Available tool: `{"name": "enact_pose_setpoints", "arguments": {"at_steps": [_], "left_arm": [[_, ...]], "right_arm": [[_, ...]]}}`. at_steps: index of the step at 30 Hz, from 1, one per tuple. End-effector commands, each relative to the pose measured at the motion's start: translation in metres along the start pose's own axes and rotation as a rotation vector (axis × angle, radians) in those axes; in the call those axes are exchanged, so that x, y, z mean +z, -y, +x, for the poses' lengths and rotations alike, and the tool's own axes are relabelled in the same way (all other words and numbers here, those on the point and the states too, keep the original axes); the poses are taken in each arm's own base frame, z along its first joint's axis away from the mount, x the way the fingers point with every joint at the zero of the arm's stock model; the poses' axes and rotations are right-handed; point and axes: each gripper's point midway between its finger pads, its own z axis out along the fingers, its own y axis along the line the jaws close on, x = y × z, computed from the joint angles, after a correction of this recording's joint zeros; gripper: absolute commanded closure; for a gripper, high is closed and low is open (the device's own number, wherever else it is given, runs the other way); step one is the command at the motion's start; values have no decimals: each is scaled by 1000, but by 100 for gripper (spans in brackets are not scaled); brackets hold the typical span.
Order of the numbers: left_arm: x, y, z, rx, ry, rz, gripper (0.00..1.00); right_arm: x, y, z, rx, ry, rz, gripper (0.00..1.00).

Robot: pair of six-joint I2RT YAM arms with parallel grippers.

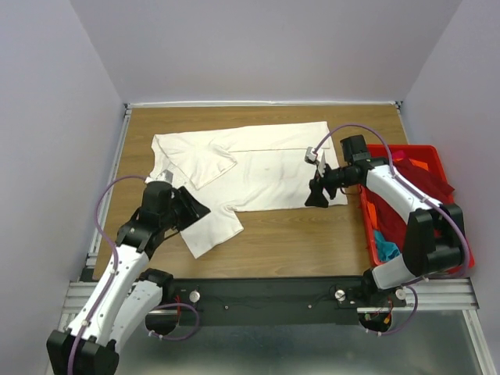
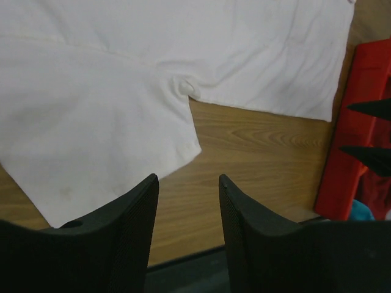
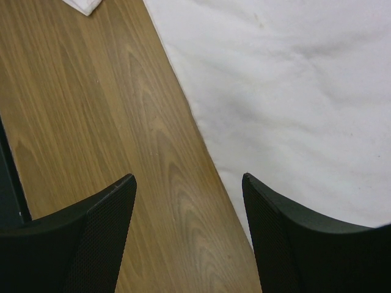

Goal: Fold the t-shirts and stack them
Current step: Fold the tshirt

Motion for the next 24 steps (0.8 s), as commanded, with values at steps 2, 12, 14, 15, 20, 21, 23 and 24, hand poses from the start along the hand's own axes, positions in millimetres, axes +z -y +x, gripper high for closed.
{"name": "enact_pose_setpoints", "arguments": {"at_steps": [2,12,14,15,20,21,23,24], "left_arm": [[-14,-24,39,-352,-61,-158,49],[7,-70,93,-268,-256,-539,49],[10,-71,97,-285,-253,-559,49],[8,-77,100,-290,-250,-584,50],[9,-77,104,-358,-211,-599,52],[10,-80,105,-362,-210,-607,52],[11,-83,106,-359,-214,-640,52],[12,-84,107,-356,-218,-652,52]], "right_arm": [[0,6,4,22,-20,12,23],[-2,7,3,12,-24,29,23],[-3,8,3,13,-24,30,23],[-3,7,2,11,-23,29,23],[-2,7,3,11,-24,29,23],[-2,7,3,10,-24,27,23],[-2,7,4,13,-27,25,23],[-2,7,4,13,-28,26,23]]}}
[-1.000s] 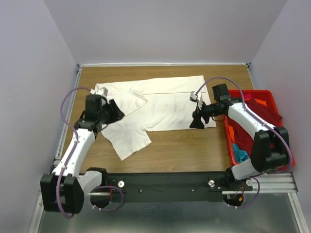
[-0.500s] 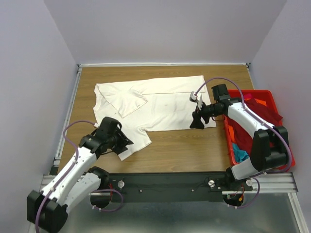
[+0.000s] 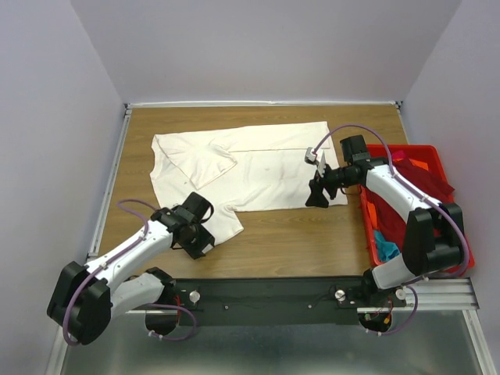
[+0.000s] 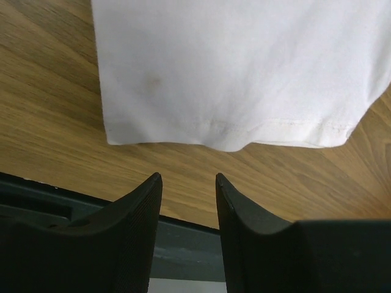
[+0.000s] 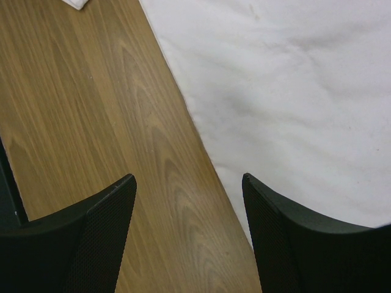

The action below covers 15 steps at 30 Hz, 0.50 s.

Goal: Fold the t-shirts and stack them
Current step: Fold the tshirt

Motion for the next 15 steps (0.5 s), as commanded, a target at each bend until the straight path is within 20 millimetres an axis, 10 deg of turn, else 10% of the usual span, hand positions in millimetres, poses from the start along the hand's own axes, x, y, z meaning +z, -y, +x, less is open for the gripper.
{"name": "enact_pose_setpoints", "arguments": {"at_steps": [1,15], "left_arm": [[10,-13,-8,-47,49,-100,52],[8,-9,-8,-268,65,-66,58]], "right_arm": [[-2,4,0,5,-9,14,23],[-3,4,-2,-1,-4,14,23]]}}
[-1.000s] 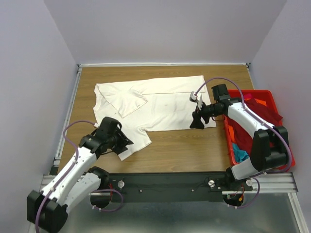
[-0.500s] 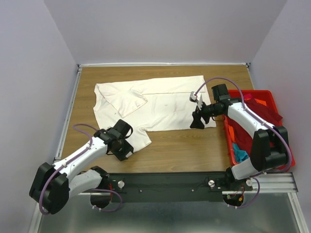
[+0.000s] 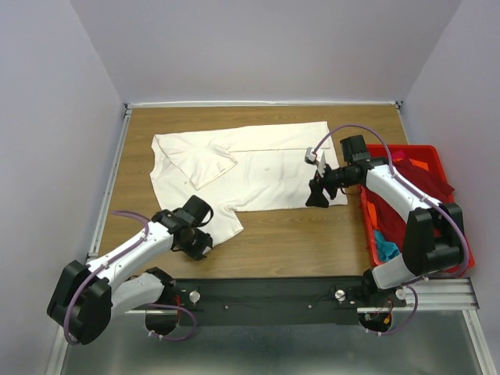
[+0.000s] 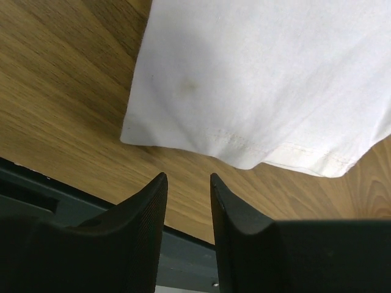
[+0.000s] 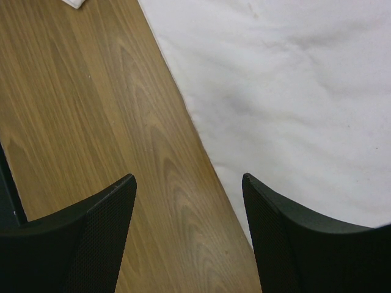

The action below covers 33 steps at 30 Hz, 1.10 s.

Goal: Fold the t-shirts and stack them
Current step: Fold the tshirt

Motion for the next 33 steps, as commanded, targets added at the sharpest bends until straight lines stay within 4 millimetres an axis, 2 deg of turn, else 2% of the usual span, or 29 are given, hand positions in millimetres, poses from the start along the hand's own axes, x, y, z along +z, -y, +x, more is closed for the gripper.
{"name": "enact_pose_setpoints", "arguments": {"at_steps": [1,6,9,12,14,15,16,17,18,19,21,22,25,26,27,29,30,33], "left_arm": [[-2,6,-13,-70,79,6,58],[-8,17,-23,-33,130,11,55],[-29,39,-35,12,190,84,55],[-48,52,-57,78,314,132,55],[-72,73,-78,113,431,211,54],[-92,89,-96,167,514,274,53],[-99,89,-101,207,534,275,53],[-121,114,-121,252,623,382,49],[-122,114,-121,252,624,383,49],[-139,130,-133,336,670,478,45],[-153,139,-143,404,709,578,45],[-169,153,-149,514,747,683,44],[-188,163,-149,651,822,802,43],[-190,163,-153,669,844,804,43],[-188,164,-155,694,851,800,38],[-190,172,-149,773,846,828,37],[-184,174,-151,813,845,806,36],[-189,183,-155,875,871,800,34]], "right_arm": [[-4,3,-2,0,-1,14,23],[-4,3,-3,-1,1,16,23],[-4,4,-2,1,-1,17,23],[-3,4,-1,5,-4,14,23],[-2,6,2,18,-17,23,23],[-1,12,3,29,-25,37,23],[0,16,6,61,-42,50,23],[6,32,8,115,-55,105,23],[6,34,10,146,-65,120,23],[12,44,11,167,-70,139,23],[16,61,18,236,-106,197,25],[22,74,19,255,-124,214,28],[27,97,28,286,-182,273,43],[27,103,33,293,-206,297,45],[29,105,37,300,-224,300,48],[31,108,46,306,-257,309,53],[33,113,54,314,-288,318,56],[39,116,73,341,-355,315,66]]}}
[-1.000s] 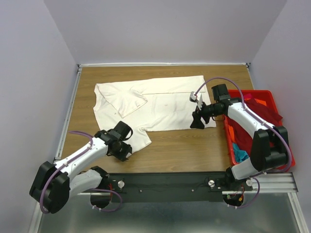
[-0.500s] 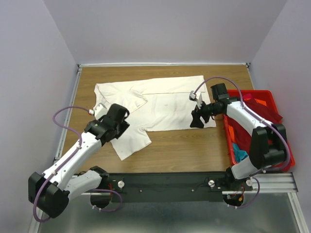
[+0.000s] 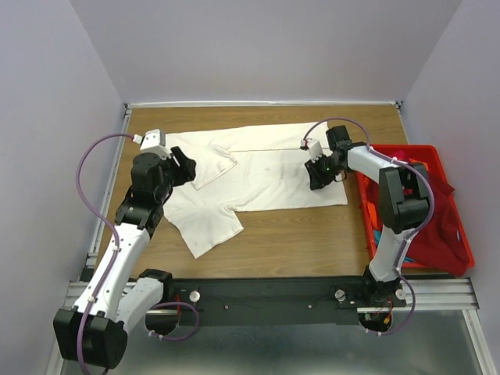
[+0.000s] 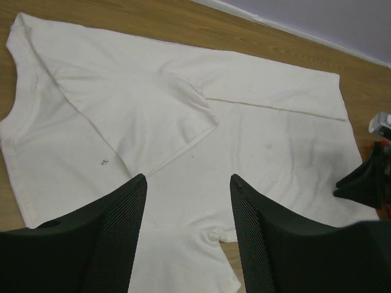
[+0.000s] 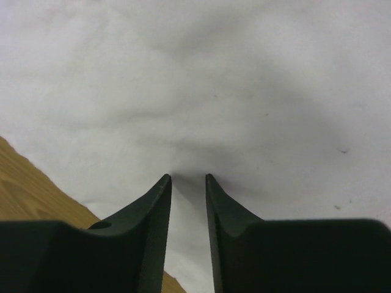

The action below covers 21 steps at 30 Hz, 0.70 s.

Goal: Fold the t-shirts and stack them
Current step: Fold the tshirt

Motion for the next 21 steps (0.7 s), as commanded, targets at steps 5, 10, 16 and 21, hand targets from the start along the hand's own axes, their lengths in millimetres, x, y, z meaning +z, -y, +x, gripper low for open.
{"name": "enact_pose_setpoints", "arguments": {"at_steps": [5,10,16,21], "left_arm": [[8,20,-41,222,85,104,34],[4,24,-55,254,122,111,34],[-3,18,-62,277,150,88,25],[-1,36,-51,333,114,216,18]], "right_arm": [[20,45,23,62,-171,154,73],[28,77,3,69,-181,241,74],[24,102,-24,35,-158,312,71],[7,69,-56,-80,-60,123,54]]}}
